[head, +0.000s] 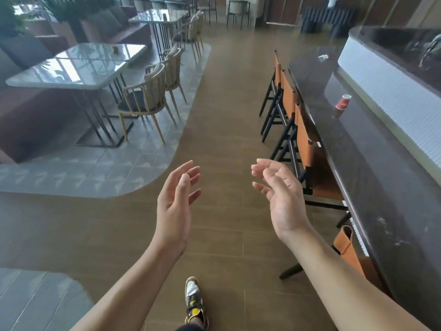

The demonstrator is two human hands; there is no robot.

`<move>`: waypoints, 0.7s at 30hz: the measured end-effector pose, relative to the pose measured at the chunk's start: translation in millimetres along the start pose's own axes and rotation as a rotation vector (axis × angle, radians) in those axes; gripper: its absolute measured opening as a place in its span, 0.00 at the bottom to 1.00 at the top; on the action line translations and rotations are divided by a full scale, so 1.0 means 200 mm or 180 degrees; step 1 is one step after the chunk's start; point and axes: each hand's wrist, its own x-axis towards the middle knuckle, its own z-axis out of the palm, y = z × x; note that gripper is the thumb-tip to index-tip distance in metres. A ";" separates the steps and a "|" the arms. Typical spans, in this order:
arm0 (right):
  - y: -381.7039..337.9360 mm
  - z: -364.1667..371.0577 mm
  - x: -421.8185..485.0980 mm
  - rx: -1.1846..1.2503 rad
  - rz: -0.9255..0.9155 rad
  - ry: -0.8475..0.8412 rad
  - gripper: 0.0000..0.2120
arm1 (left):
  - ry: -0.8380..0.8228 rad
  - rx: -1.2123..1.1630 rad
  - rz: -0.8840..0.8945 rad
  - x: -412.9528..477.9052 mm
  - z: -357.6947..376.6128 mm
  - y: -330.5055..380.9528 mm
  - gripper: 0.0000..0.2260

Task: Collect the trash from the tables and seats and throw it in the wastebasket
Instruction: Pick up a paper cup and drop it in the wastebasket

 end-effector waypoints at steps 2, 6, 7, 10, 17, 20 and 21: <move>0.03 0.01 0.17 -0.0025 -0.0026 0.0067 0.14 | -0.0102 -0.0056 0.0006 0.19 0.05 -0.04 0.15; 0.09 0.06 0.54 0.0002 -0.0170 0.0263 0.12 | -0.0369 -0.0135 0.0043 0.63 0.14 -0.10 0.15; 0.10 0.08 0.64 0.0000 -0.0185 0.0311 0.12 | -0.0448 -0.0125 0.0037 0.74 0.16 -0.11 0.16; 0.11 0.12 0.88 -0.0047 -0.0208 0.0446 0.12 | -0.0674 -0.0109 0.0012 1.04 0.23 -0.13 0.18; 0.15 0.13 1.30 -0.0101 -0.0258 0.0913 0.14 | -0.1168 -0.0100 -0.0058 1.59 0.43 -0.21 0.18; 0.18 0.06 1.42 -0.0047 -0.0228 0.1157 0.13 | -0.1321 -0.0167 -0.0040 1.75 0.57 -0.25 0.20; 0.19 0.03 1.47 -0.0023 -0.0203 0.1246 0.12 | -0.1370 -0.0197 -0.0061 1.80 0.62 -0.27 0.20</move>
